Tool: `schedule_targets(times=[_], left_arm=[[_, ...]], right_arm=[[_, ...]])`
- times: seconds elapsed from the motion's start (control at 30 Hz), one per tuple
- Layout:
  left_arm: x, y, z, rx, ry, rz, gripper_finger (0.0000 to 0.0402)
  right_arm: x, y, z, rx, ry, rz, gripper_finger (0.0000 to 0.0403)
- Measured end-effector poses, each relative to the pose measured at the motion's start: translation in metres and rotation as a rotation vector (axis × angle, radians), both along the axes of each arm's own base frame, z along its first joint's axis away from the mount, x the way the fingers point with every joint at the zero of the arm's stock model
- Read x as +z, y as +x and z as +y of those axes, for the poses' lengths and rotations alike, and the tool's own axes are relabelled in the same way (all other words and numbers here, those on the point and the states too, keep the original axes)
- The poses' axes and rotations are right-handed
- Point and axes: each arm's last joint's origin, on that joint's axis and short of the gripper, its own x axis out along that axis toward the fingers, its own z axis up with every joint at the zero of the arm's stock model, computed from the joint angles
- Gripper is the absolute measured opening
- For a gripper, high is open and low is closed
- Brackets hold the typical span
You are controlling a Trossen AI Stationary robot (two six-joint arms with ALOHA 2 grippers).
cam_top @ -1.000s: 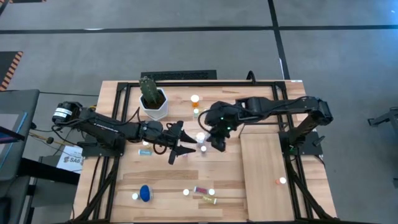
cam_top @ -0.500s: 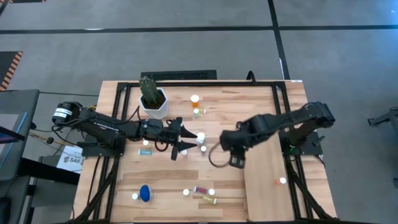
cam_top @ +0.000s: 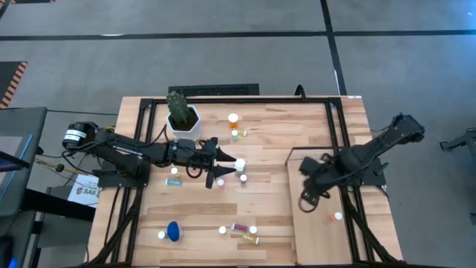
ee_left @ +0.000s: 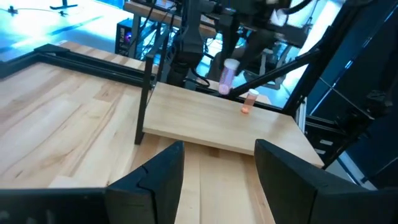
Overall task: Pick and place medicine bottles onto shelf by color
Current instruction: Put the top pink pill bottle on the shelf
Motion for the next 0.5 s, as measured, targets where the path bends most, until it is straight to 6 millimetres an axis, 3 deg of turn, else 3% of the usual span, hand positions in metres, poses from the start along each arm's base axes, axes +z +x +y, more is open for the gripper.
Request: schedule_targets(times=[0.23, 0.5], left_arm=[[0.000, 0.000, 0.000, 0.000, 0.007, 0.000, 0.0183], [0.000, 0.000, 0.005, 0.015, 0.030, 0.001, 0.0183]], right_arm=[[-0.032, -0.038, -0.015, -0.311, -0.004, -0.016, 0.0133], [-0.062, -0.052, -0.026, -0.627, -0.058, -0.046, 0.0133]])
